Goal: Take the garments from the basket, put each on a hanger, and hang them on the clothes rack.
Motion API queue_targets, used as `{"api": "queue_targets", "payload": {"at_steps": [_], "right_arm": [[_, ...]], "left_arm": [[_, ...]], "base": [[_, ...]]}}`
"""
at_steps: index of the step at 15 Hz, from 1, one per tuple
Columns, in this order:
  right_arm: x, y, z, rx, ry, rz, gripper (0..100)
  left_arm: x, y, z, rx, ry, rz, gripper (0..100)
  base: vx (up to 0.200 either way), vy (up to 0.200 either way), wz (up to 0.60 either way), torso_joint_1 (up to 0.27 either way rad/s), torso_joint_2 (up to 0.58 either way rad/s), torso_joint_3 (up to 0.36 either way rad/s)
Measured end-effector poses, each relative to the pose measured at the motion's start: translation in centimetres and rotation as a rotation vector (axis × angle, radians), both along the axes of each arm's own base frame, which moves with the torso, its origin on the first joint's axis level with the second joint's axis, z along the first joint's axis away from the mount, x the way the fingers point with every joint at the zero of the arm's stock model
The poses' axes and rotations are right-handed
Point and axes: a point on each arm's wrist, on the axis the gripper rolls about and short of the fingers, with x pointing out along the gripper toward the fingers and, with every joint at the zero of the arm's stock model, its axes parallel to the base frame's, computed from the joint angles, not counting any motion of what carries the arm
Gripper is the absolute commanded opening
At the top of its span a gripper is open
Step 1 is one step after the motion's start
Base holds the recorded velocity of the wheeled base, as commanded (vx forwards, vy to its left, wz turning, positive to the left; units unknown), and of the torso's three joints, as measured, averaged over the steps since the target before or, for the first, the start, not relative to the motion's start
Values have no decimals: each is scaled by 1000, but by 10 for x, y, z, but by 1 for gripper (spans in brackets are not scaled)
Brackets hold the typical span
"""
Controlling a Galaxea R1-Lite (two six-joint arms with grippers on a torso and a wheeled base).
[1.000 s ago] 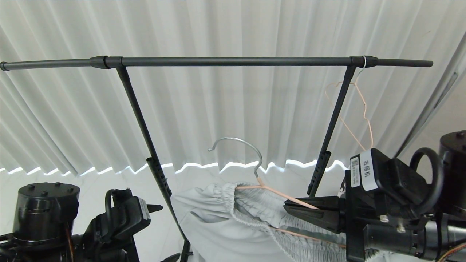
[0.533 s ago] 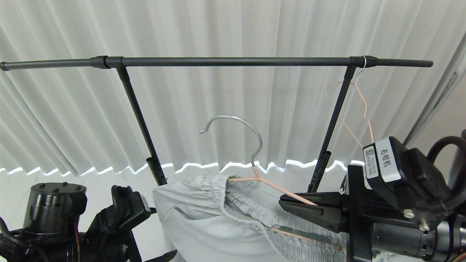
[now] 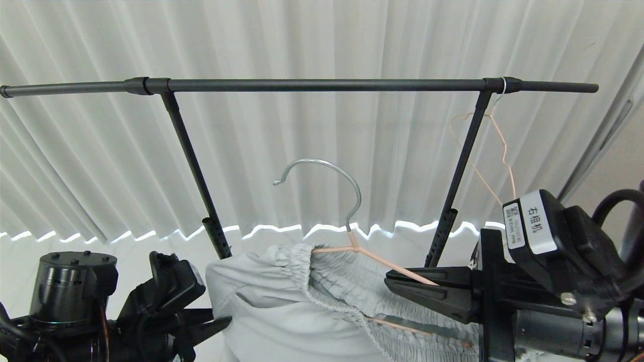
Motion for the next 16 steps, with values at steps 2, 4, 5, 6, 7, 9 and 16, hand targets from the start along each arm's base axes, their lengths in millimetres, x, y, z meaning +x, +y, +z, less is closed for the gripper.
{"api": "queue_targets", "payload": {"at_steps": [2, 4, 5, 6, 7, 9, 16], "right_arm": [[0, 0, 0, -1, -1, -10, 0], [1, -1, 0, -3, -2, -28, 0], [1, -1, -1, -5, -2, -34, 0], [2, -2, -1, -6, -1, -41, 0], [3, -3, -2, -8, 0, -49, 0], [6, -5, -2, -8, 0, -66, 0], [9, -6, -2, -9, 1, -81, 0]], "left_arm": [[1, 3, 0, 0, 1, 21, 0], [2, 9, 0, 0, 0, 56, 0], [3, 13, 0, 0, 1, 75, 0], [4, 18, 0, 0, 0, 105, 0], [5, 23, 0, -2, -2, 131, 0], [8, 34, 2, -4, -31, 199, 0], [9, 51, 3, 6, -52, 286, 0]], "base": [[0, 0, 0, 0, 0, 0], [0, 0, 0, 0, 0, 0], [0, 0, 0, 0, 0, 0], [0, 0, 0, 0, 0, 0], [0, 0, 0, 0, 0, 0], [0, 0, 0, 0, 0, 0], [0, 0, 0, 0, 0, 0]]}}
